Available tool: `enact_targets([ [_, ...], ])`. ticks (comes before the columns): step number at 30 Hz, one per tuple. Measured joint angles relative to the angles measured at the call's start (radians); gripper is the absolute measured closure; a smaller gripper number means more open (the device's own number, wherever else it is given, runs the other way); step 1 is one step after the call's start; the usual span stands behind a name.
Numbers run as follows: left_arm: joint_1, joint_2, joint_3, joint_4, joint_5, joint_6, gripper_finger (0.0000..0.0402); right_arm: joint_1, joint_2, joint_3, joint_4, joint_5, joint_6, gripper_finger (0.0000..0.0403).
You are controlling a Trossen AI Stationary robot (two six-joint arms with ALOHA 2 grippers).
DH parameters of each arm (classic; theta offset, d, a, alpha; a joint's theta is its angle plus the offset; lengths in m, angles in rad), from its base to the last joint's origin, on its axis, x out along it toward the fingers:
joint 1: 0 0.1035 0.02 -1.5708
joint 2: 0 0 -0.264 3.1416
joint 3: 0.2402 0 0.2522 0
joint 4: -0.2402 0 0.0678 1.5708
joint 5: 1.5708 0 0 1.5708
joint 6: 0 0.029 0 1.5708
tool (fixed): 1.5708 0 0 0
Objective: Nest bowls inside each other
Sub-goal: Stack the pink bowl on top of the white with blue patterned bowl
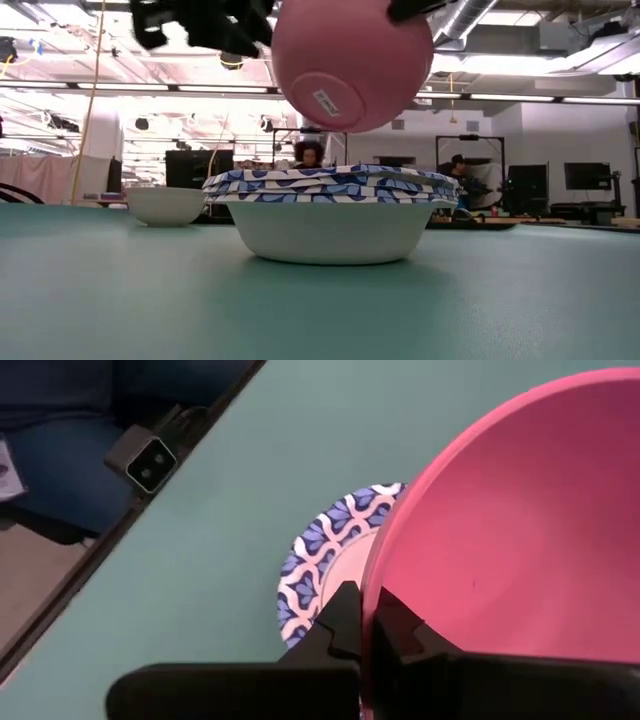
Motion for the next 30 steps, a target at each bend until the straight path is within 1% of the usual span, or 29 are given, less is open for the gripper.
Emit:
enact_targets([
  [6, -0.001, 0.06, 0.005, 0.022, -0.035, 0.119, 0.0274, 0.0, 0.0, 0.0, 0.015, -0.006, 0.0, 0.0392],
  [13, -0.012, 0.105, 0.004, 0.061, -0.037, 0.185, 0.0274, 0.002, 0.0, 0.0, 0.009, -0.02, -0.005, 0.0392],
  [18, -0.013, 0.105, 0.003, 0.059, -0.029, 0.246, 0.0274, 0.002, -0.001, 0.0, 0.009, -0.035, 0.007, 0.0392],
  [21, -0.013, 0.099, 0.003, 0.06, -0.068, 0.274, 0.0274, 0.002, 0.003, 0.0, 0.01, -0.034, 0.034, 0.0392],
  [25, -0.018, 0.095, 0.004, 0.078, -0.086, 0.368, 0.0274, 0.005, 0.007, 0.0, 0.005, -0.032, 0.044, 0.0392],
  [27, -0.019, 0.095, 0.004, 0.087, -0.102, 0.387, 0.0274, 0.005, 0.007, 0.0, 0.009, -0.032, 0.057, 0.0392],
  [30, -0.018, 0.095, 0.004, 0.08, -0.073, 0.4, 0.0274, 0.007, 0.009, 0.0, 0.008, -0.032, 0.062, 0.0392],
])
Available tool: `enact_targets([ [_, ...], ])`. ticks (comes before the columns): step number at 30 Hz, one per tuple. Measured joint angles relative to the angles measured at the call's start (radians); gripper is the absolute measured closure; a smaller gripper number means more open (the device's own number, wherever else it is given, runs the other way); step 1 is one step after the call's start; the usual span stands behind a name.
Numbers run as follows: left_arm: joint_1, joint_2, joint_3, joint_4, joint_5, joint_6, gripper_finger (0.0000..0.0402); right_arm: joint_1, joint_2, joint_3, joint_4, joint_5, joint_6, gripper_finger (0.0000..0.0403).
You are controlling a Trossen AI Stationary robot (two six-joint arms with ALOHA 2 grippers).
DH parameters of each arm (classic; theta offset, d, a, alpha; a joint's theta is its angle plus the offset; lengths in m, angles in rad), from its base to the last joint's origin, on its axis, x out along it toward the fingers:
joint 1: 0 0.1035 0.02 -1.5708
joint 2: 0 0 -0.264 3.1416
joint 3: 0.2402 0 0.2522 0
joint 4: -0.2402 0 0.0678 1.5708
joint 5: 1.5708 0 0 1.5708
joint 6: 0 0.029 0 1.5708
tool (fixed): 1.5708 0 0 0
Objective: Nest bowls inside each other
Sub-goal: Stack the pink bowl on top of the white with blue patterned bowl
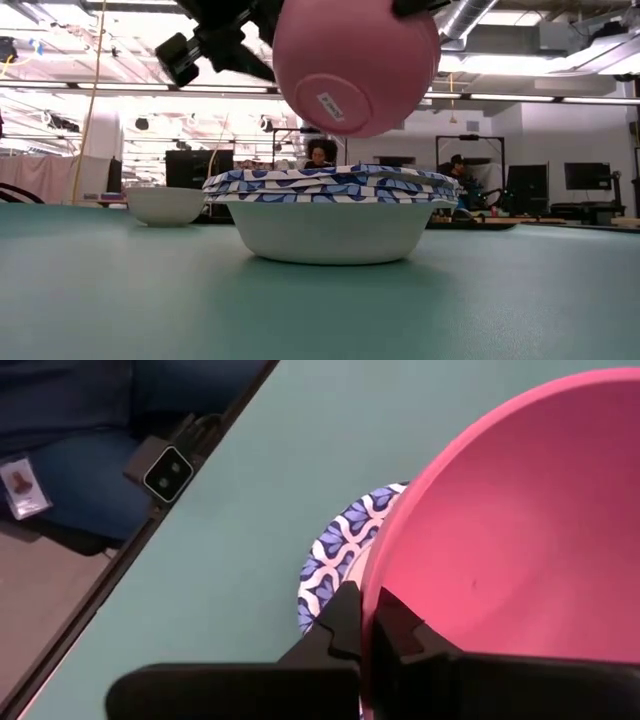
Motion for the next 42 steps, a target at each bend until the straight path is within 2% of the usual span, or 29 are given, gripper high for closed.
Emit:
enact_targets([
  [5, -0.02, 0.008, 0.0, 0.002, 0.053, 0.083, 0.0274, -0.009, 0.0, 0.0, 0.0, 0.0, 0.002, 0.0392],
  [15, -0.013, 0.03, 0.016, -0.029, 0.048, 0.12, 0.0276, -0.03, 0.001, 0.0, 0.013, -0.028, -0.013, 0.0392],
  [18, -0.013, 0.042, 0.04, -0.064, 0.037, 0.112, 0.0297, -0.035, 0.001, 0.0, 0.004, -0.029, -0.017, 0.0392],
  [24, -0.009, 0.048, 0.081, -0.127, 0.097, 0.079, 0.0385, -0.035, 0.0, 0.001, 0.008, -0.04, -0.016, 0.0384],
  [30, -0.008, 0.046, 0.095, -0.131, 0.091, 0.051, 0.0388, -0.034, 0.0, 0.001, 0.018, -0.036, 0.014, 0.0379],
  [33, -0.008, 0.046, 0.095, -0.137, 0.049, 0.013, 0.0393, -0.037, 0.0, 0.0, 0.043, -0.012, 0.071, 0.0376],
  [36, -0.008, 0.046, 0.096, -0.148, 0.012, -0.014, 0.0398, -0.04, 0.0, 0.0, 0.049, 0.0, 0.088, 0.0363],
  [42, -0.024, 0.044, 0.097, -0.166, 0.045, -0.036, 0.0401, -0.043, 0.0, 0.0, 0.062, 0.017, 0.089, 0.0313],
])
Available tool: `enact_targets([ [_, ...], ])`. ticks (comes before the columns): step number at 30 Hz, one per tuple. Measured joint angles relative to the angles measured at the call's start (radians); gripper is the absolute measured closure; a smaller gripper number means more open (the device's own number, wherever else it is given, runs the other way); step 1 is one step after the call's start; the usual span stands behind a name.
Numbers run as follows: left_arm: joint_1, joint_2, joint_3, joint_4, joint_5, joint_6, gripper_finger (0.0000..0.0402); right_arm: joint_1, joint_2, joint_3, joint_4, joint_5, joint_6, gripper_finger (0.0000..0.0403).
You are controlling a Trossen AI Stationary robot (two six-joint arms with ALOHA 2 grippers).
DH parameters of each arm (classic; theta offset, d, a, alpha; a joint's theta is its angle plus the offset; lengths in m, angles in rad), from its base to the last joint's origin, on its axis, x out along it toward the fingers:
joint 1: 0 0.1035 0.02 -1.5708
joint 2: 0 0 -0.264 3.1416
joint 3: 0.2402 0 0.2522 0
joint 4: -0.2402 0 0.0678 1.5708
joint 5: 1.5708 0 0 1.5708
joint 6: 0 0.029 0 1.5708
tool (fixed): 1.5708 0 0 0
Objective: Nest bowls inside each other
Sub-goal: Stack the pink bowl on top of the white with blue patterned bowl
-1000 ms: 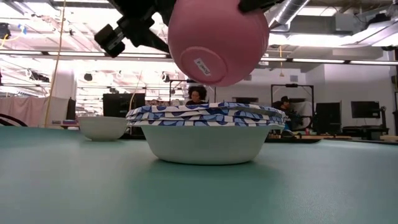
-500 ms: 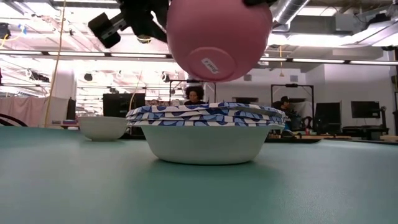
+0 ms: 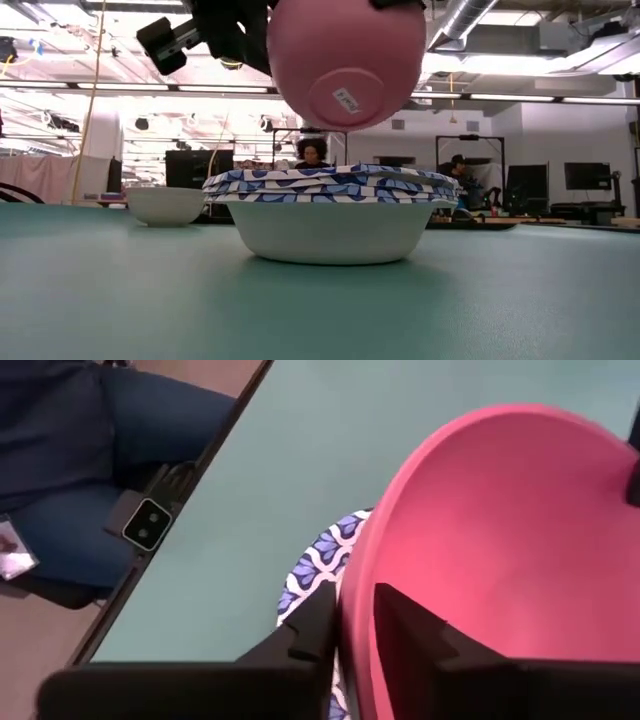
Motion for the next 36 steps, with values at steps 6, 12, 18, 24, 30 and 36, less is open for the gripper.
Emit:
enact_targets([
  [6, -0.02, 0.0, 0.0, 0.008, 0.0, -0.021, 0.0401, -0.001, 0.0, 0.0, 0.023, -0.001, 0.0, 0.0276],
  [12, -0.023, -0.001, 0.001, 0.012, 0.001, -0.057, 0.04, -0.005, -0.003, 0.0, 0.047, 0.001, -0.005, 0.0251],
  [18, -0.023, -0.001, 0.001, -0.002, -0.029, -0.077, 0.04, -0.005, -0.005, 0.0, 0.05, -0.002, -0.004, 0.0231],
  [24, -0.02, -0.001, 0.001, -0.054, -0.108, -0.074, 0.0401, -0.006, -0.014, 0.001, 0.052, 0.059, -0.054, 0.0216],
  [30, -0.021, -0.002, 0.001, -0.097, -0.14, -0.11, 0.0401, -0.01, -0.019, 0.064, 0.013, 0.143, -0.141, 0.0197],
  [36, -0.019, 0.0, -0.004, -0.155, -0.193, -0.128, 0.0401, -0.01, -0.022, 0.126, -0.017, 0.145, -0.163, 0.0186],
])
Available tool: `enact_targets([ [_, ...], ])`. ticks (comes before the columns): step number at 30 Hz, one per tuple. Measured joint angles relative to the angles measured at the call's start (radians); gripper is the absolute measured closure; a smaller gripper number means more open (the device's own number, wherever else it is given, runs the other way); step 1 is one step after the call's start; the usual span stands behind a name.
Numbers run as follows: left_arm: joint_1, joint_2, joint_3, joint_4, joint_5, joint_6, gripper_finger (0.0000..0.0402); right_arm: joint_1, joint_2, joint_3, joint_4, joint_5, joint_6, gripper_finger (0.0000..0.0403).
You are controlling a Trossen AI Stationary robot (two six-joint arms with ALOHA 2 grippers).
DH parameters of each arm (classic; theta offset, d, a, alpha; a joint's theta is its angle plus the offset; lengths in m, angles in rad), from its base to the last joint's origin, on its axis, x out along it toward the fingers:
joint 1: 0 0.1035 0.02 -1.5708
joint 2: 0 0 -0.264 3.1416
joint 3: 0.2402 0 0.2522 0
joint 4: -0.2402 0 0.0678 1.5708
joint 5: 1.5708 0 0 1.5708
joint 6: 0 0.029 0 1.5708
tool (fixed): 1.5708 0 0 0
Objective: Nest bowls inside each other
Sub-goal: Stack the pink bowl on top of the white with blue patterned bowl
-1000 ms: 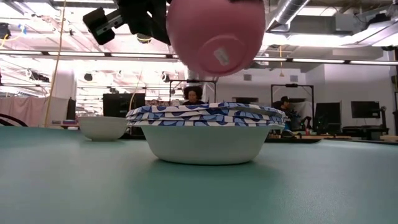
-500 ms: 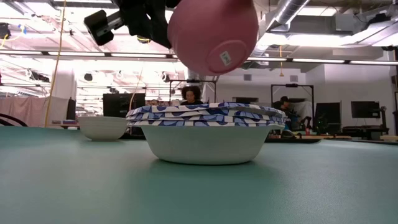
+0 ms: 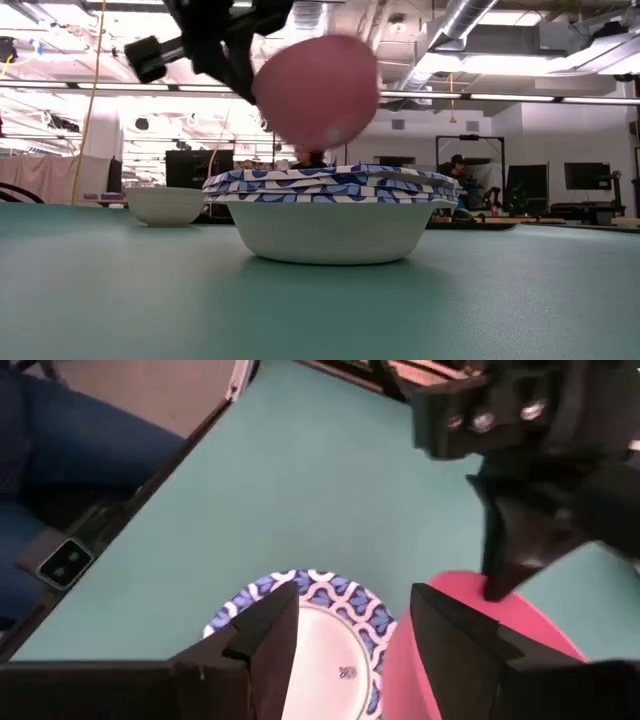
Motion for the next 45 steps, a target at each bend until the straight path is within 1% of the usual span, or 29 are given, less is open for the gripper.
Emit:
enact_targets([
  [6, -0.001, -0.001, 0.003, -0.031, 0.001, -0.054, 0.0401, 0.01, 0.001, 0.043, -0.101, -0.001, 0.015, 0.0186],
  [12, -0.047, -0.001, 0.003, -0.055, -0.004, -0.12, 0.0401, 0.034, 0.0, 0.165, -0.303, 0.002, 0.105, 0.0186],
  [14, -0.076, -0.001, 0.003, -0.057, -0.022, -0.14, 0.0401, 0.042, 0.0, 0.207, -0.393, 0.04, 0.138, 0.0186],
  [18, -0.145, -0.001, 0.003, -0.051, -0.052, -0.177, 0.0402, 0.052, 0.0, 0.263, -0.6, 0.177, 0.227, 0.0186],
  [20, -0.174, -0.001, 0.003, -0.042, -0.048, -0.21, 0.0401, 0.051, 0.0, 0.269, -0.663, 0.235, 0.282, 0.0186],
  [22, -0.201, -0.001, 0.003, -0.037, -0.045, -0.241, 0.0401, 0.045, 0.0, 0.269, -0.711, 0.259, 0.322, 0.0186],
  [28, -0.259, -0.001, 0.003, -0.017, -0.073, -0.299, 0.0401, 0.045, 0.0, 0.269, -0.737, 0.263, 0.324, 0.0186],
  [32, -0.271, 0.014, 0.003, 0.02, -0.082, -0.305, 0.0401, 0.045, 0.0, 0.269, -0.736, 0.263, 0.324, 0.0186],
  [35, -0.281, 0.064, 0.003, 0.007, -0.121, -0.301, 0.0401, 0.045, 0.001, 0.269, -0.731, 0.263, 0.337, 0.0186],
  [40, -0.295, 0.181, 0.003, -0.003, -0.205, -0.247, 0.0401, 0.048, 0.001, 0.269, -0.731, 0.262, 0.348, 0.0186],
  [42, -0.295, 0.211, 0.013, -0.019, -0.197, -0.253, 0.0401, 0.054, 0.001, 0.269, -0.731, 0.262, 0.348, 0.0186],
  [45, -0.293, 0.237, 0.038, -0.02, -0.138, -0.28, 0.0401, 0.055, 0.001, 0.269, -0.73, 0.262, 0.349, 0.0186],
])
